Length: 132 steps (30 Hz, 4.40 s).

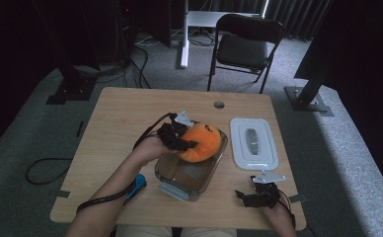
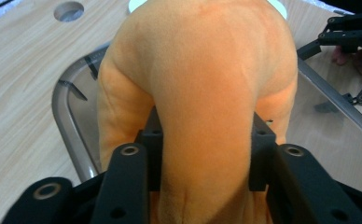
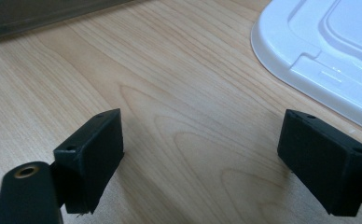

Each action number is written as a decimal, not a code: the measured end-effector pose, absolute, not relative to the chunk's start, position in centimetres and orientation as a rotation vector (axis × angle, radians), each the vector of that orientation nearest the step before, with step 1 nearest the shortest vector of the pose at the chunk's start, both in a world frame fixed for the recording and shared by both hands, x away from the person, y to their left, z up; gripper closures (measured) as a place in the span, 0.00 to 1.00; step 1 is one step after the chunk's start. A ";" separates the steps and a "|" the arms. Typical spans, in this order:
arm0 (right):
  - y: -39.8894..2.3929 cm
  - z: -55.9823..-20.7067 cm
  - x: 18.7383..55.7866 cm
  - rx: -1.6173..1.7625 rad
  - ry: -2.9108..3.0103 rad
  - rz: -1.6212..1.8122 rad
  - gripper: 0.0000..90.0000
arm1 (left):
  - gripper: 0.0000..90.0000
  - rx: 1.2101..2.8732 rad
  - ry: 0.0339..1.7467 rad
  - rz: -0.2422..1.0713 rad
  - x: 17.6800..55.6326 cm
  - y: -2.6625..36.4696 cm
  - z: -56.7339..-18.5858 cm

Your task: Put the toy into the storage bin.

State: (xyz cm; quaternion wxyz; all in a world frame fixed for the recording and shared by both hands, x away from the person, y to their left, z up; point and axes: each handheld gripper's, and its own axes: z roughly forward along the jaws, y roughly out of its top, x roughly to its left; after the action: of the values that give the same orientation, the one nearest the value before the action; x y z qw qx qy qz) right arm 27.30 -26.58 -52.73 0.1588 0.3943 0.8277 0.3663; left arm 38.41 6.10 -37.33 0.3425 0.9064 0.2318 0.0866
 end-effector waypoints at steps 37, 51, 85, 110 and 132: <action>-26.8 -52.7 27.2 1.148 2.367 1.075 0.15 | 0.50 2.562 0.594 0.144 39.3 4.2 -40.1; -26.8 -52.7 27.2 1.150 2.367 1.079 0.15 | 0.30 2.659 0.527 0.199 38.6 3.5 -40.6; -26.6 -52.7 27.2 1.139 2.362 1.056 0.15 | 0.03 2.423 0.599 0.113 35.7 9.4 -37.2; -26.3 -52.7 27.1 1.127 2.360 1.025 0.15 | 0.07 2.306 0.719 0.256 31.9 16.7 -36.8; -26.3 -52.7 27.0 1.122 2.361 1.018 0.15 | 0.18 2.332 0.951 0.359 28.8 23.0 -43.0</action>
State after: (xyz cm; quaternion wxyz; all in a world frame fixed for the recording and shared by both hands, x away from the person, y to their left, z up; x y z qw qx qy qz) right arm 27.04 -26.29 -52.75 0.1676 0.3943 0.8297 0.3577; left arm 28.78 22.97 -43.01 0.2945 0.8760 0.3573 0.1348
